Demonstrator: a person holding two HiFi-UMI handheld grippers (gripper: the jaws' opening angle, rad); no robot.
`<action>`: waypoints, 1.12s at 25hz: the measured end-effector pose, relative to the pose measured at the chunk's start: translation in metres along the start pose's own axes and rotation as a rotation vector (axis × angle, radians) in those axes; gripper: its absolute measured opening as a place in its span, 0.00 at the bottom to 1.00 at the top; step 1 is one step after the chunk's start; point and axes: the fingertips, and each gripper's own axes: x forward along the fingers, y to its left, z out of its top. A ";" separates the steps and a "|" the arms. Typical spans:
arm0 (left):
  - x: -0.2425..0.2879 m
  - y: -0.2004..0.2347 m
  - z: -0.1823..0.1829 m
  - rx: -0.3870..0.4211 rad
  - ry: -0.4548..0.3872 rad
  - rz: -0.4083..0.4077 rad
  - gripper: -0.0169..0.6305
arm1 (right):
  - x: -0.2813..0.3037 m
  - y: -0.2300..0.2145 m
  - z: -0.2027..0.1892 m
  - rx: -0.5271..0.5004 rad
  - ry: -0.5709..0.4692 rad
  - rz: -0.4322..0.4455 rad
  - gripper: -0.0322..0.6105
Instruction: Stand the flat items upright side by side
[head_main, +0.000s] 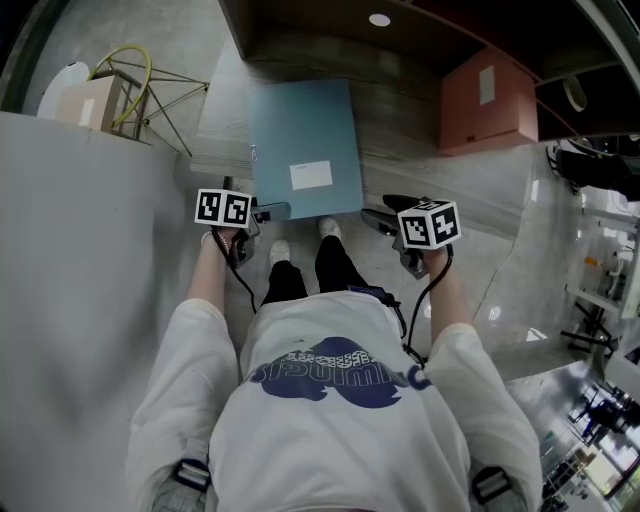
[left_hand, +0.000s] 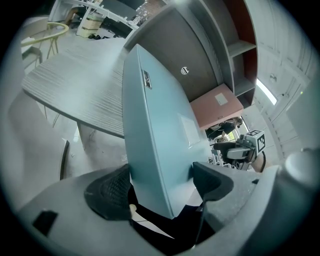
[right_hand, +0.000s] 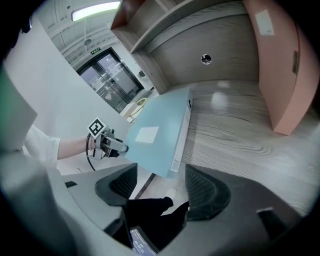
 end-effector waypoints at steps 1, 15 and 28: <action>0.000 0.000 0.000 0.002 0.002 0.001 0.64 | 0.005 -0.003 0.001 0.005 0.007 0.004 0.51; -0.001 0.000 0.000 0.020 0.032 0.026 0.64 | 0.069 -0.017 0.002 -0.009 0.255 0.123 0.55; -0.002 0.000 0.000 0.031 0.021 0.054 0.64 | 0.074 -0.009 -0.001 0.025 0.250 0.249 0.45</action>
